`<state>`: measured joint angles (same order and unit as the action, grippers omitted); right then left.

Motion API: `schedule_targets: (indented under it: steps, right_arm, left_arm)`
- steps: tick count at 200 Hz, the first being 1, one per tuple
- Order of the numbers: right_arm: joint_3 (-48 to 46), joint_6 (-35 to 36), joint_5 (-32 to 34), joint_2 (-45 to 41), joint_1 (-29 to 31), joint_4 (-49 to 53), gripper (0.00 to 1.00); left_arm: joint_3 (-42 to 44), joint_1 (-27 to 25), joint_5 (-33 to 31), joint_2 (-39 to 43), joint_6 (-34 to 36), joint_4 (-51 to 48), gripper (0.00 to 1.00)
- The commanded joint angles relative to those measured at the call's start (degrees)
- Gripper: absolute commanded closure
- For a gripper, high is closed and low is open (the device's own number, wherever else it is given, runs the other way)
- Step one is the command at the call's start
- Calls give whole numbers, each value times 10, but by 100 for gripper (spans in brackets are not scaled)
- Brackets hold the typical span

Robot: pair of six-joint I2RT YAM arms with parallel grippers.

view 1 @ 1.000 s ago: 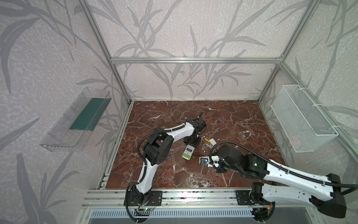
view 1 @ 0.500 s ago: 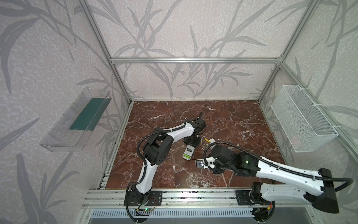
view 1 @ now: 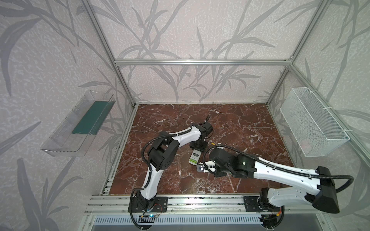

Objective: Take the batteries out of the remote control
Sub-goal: 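Carry the screwdriver with the right gripper toward the remote's battery compartment, then insert the screwdriver tip beside the green batteries with the right gripper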

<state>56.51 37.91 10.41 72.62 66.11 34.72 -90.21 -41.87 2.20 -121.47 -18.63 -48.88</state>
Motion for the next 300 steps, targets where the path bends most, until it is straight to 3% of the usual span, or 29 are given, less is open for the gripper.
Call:
schedule_targets:
  steps: [1,105,300]
  right_arm:
    - [21,15,5,9,3,4,100]
    - [49,35,18,59,-7,9,100]
    - [133,63,19,139,-25,117,100]
  left_arm:
    - [13,-11,19,-5,-7,-4,58]
    - [16,-12,24,-9,-3,-1,58]
    - [12,-12,32,-16,1,6,58]
